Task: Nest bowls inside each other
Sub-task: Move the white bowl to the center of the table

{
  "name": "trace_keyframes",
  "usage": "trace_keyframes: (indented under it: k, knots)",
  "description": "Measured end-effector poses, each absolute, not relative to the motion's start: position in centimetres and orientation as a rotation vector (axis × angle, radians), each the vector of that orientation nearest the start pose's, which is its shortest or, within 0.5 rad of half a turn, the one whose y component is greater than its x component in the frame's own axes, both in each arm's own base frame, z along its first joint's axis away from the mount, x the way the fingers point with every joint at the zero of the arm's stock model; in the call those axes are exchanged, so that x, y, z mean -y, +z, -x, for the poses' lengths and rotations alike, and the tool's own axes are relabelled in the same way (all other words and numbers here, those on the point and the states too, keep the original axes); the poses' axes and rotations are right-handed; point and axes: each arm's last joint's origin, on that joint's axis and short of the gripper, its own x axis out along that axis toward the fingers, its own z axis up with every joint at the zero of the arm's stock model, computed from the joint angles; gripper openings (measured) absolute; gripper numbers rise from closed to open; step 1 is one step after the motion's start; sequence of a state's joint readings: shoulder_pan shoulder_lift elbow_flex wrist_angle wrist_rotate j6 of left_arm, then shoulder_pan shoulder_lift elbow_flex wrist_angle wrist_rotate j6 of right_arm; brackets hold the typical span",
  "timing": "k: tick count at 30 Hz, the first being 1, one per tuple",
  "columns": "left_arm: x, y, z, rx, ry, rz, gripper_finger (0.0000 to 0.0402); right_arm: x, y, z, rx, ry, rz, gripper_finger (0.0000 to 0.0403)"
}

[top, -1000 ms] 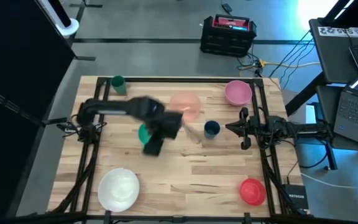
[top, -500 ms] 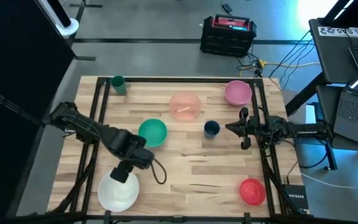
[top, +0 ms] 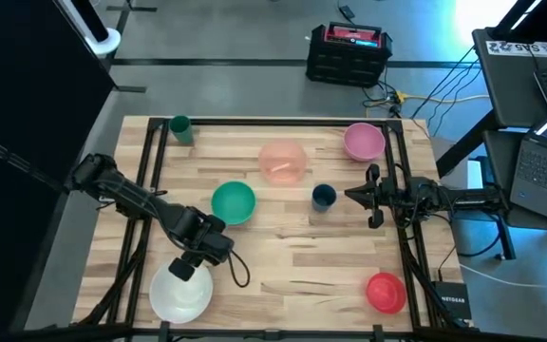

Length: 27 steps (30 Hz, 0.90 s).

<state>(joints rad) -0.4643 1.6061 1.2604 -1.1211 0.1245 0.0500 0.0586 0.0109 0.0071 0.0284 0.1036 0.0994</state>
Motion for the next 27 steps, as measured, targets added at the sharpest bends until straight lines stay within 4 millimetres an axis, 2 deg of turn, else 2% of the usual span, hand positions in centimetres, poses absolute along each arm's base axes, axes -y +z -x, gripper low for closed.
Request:
trace_keyframes:
  k: [8,16,23,25,27]
  knots:
    - [14.3,23.5,-25.5,-1.412,-0.570,-0.299,0.0125,-0.3,16.8,-9.8,0.026,-0.044,-0.101,0.0012]
    - [14.1,21.1,-25.0,-1.438,-0.543,-0.273,0.0125,-0.3,16.8,-9.8,0.026,-0.044,-0.101,0.0012]
    - [14.4,19.3,-25.5,-1.368,-0.539,-0.221,0.0124,-0.3,16.8,-9.8,0.026,-0.044,-0.101,0.0012]
    - [14.6,18.7,-25.8,-1.384,-0.557,-0.196,0.0111,-0.3,16.8,-9.8,0.026,-0.044,-0.101,0.0012]
    - [14.7,17.8,-25.9,-1.440,-0.571,-0.150,0.0075,-0.3,16.8,-9.8,0.027,-0.044,-0.101,0.0012]
